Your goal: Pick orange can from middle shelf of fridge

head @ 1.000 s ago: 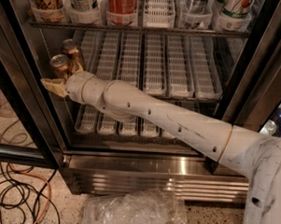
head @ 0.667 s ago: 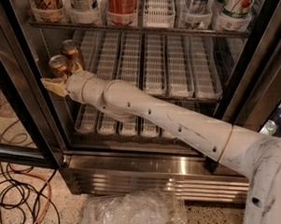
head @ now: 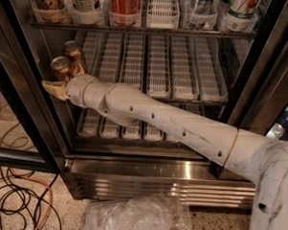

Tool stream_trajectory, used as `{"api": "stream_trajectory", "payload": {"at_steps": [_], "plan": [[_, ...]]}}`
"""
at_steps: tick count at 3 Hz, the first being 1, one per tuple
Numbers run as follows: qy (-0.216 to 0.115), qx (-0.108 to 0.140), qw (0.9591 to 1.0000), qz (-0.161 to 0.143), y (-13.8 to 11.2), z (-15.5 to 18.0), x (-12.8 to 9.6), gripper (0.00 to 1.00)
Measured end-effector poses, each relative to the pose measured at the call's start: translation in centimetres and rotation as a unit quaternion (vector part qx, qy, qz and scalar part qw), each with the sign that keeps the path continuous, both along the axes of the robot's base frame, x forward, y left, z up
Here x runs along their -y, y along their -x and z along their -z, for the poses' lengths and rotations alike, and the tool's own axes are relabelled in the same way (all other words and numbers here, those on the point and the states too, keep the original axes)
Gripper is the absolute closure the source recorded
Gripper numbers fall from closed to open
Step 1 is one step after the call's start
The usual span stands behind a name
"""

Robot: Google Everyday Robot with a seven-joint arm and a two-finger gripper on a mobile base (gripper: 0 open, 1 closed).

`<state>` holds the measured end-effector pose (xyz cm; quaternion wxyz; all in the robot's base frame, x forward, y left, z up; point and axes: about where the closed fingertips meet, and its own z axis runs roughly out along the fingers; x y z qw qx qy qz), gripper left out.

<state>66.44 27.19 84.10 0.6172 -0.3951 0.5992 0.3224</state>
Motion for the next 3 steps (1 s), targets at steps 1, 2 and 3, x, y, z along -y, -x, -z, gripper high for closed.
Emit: {"api": "stream_trajectory", "payload": {"at_steps": [1, 2, 3], "plan": [[0.0, 0.0, 1.0, 0.0, 0.02, -0.37, 0.45, 1.0], [0.0, 0.0, 1.0, 0.0, -0.04, -0.44, 0.68, 1.0], [-0.005, -0.001, 0.9996, -0.026, -0.96, -0.34, 0.72, 1.0]]}}
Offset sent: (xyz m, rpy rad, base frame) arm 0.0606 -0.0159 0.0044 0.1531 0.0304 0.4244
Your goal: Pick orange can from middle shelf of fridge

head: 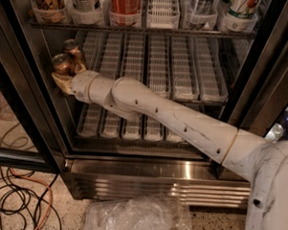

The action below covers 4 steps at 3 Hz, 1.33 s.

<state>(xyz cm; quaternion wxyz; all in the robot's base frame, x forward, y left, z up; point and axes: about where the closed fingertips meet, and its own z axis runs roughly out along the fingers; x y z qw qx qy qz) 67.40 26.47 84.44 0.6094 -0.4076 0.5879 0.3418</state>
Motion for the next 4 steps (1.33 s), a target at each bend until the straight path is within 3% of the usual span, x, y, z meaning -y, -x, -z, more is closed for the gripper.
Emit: {"api": "stream_trajectory", "payload": {"at_steps": [1, 2, 4], "plan": [[-0.001, -0.001, 0.9995, -0.03, 0.7, -0.7, -0.3, 1.0], [-0.003, -0.001, 0.9994, -0.033, 0.9, -0.7, -0.3, 1.0], [-0.018, 0.067, 0.9972, 0.028, 1.6, -6.7, 1.3, 1.0]]}}
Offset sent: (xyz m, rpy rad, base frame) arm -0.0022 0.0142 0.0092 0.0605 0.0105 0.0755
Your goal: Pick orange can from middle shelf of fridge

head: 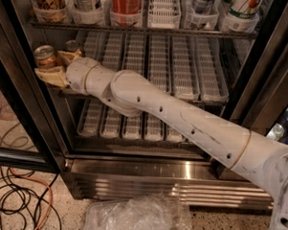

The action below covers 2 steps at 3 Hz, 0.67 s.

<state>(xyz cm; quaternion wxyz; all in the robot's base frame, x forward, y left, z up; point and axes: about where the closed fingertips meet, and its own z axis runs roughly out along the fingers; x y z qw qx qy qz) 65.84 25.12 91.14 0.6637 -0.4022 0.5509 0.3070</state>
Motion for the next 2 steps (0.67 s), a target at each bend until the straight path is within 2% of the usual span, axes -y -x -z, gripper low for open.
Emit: {"api": "stream_trajectory", "payload": {"at_steps": [1, 2], "plan": [[0.0, 0.0, 1.0, 0.0, 0.0, 0.0, 0.0, 1.0], [0.002, -0.011, 0.9999, -0.003, 0.48, -0.03, 0.62, 1.0]]}}
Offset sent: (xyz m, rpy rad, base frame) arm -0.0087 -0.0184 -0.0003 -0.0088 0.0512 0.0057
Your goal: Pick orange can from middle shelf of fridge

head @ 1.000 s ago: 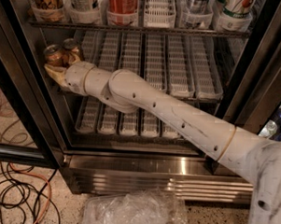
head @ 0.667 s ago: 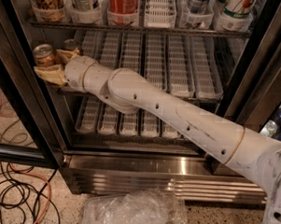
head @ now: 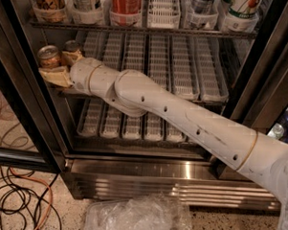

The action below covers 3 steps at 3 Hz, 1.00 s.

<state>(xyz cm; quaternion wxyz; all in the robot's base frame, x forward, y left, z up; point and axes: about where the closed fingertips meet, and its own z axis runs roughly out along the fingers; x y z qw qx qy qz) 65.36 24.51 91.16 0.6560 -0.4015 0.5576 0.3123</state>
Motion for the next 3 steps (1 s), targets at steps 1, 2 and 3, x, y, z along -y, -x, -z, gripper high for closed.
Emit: {"api": "stream_trajectory", "payload": {"at_steps": [1, 2, 3], "plan": [[0.012, -0.023, 0.9993, 0.026, 1.3, -0.4, 3.9, 1.0], [0.021, -0.026, 0.9986, 0.04, 3.2, -2.3, 10.0, 1.0], [0.03, -0.03, 0.9983, 0.04, 5.9, -4.3, 16.0, 1.0]]}}
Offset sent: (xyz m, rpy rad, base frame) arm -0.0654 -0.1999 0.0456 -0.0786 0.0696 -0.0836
